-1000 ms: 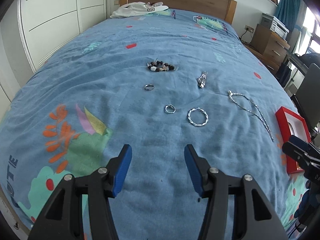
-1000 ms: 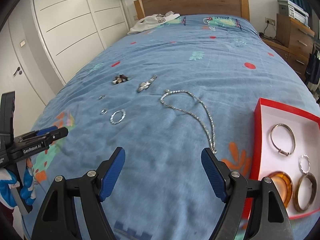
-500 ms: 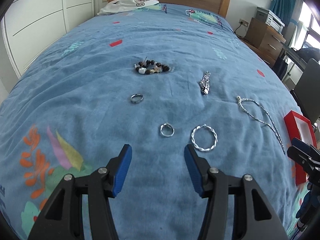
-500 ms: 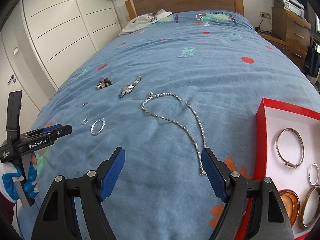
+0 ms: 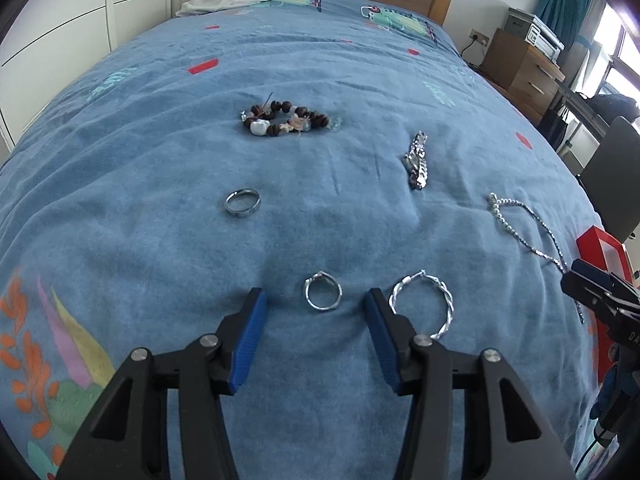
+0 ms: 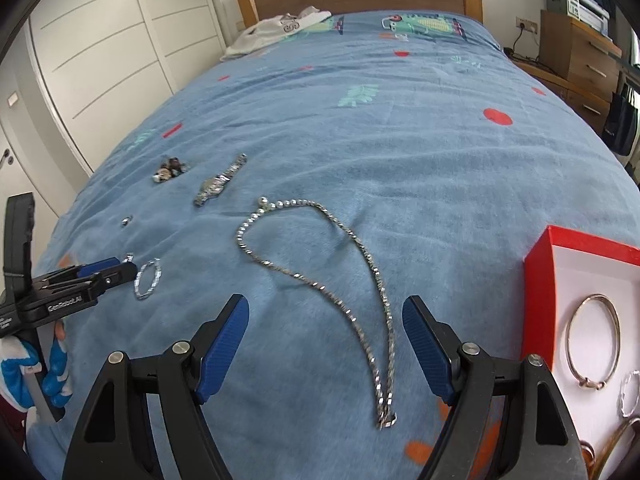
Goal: Organize jewelry
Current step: 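Grasp the small silver ring with the left gripper while the right grasps the rhinestone necklace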
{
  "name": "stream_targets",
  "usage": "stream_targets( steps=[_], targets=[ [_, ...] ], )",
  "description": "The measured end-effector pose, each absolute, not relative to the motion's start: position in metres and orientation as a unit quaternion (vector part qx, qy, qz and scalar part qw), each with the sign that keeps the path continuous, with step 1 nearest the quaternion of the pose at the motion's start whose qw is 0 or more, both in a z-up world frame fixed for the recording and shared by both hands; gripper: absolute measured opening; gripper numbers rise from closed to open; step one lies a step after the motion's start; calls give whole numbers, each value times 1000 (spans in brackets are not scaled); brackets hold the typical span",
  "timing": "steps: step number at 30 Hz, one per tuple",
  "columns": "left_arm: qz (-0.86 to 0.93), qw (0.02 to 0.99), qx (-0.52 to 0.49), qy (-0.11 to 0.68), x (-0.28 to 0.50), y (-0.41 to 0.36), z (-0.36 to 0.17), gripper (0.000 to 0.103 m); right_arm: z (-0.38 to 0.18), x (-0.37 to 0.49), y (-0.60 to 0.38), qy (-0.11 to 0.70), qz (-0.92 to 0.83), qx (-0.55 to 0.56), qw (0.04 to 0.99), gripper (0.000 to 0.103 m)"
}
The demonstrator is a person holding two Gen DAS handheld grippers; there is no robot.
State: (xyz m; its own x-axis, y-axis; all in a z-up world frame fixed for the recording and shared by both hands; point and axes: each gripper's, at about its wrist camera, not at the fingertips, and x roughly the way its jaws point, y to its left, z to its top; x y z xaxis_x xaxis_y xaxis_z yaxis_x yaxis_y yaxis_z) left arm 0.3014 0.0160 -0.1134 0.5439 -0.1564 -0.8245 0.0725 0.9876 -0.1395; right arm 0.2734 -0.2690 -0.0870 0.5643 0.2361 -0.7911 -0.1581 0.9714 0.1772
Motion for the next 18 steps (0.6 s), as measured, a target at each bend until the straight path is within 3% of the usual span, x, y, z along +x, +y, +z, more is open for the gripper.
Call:
stream_targets(
  steps=[8, 13, 18],
  targets=[
    [-65, 881, -31, 467, 304, 17, -117, 20, -105, 284, -267, 472, 102, 39, 875, 79],
    [-67, 883, -21, 464, 303, 16, -116, 18, -108, 283, -265, 475, 99, 32, 874, 75],
    [-65, 884, -27, 461, 300, 17, -115, 18, -107, 283, -270, 476, 97, 43, 873, 40]
  ],
)
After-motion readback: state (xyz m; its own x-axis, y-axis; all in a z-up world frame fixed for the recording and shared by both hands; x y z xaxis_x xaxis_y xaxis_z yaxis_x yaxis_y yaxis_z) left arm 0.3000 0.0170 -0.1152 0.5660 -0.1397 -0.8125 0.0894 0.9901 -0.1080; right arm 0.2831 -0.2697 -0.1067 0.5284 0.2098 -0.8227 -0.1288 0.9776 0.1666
